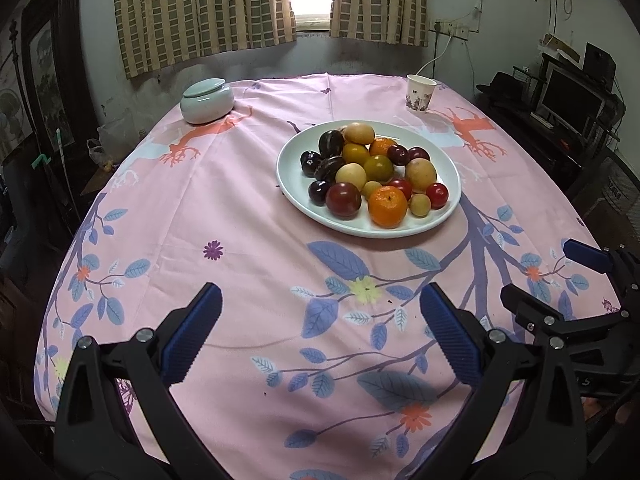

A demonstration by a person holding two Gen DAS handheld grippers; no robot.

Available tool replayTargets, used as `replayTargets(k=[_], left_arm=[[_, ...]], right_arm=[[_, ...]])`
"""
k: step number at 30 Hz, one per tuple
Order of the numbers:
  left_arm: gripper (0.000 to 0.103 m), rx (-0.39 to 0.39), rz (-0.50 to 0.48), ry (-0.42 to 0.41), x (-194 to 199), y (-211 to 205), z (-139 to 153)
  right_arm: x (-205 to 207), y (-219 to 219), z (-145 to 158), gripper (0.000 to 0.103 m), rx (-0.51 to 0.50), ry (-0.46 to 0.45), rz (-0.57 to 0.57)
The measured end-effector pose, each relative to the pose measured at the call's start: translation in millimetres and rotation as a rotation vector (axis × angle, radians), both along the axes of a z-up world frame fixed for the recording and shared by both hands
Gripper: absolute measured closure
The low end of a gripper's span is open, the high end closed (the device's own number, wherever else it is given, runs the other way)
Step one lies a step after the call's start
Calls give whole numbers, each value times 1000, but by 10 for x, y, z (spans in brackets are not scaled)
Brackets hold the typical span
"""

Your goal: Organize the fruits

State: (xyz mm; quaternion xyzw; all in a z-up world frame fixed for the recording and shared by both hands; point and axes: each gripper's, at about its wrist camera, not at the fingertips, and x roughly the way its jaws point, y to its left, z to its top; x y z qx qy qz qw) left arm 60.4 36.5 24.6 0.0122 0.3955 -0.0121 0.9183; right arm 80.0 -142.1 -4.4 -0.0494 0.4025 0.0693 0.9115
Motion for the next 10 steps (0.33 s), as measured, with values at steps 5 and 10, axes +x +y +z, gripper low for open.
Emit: replayTargets(k=[5, 10], left_arm=[[2, -4, -6, 11, 17, -5, -20], [2, -15, 1, 19, 30, 28, -35]], right_arm=[[-3, 11, -9, 1, 0, 2, 2], [2, 7, -11, 1, 0, 3, 2]])
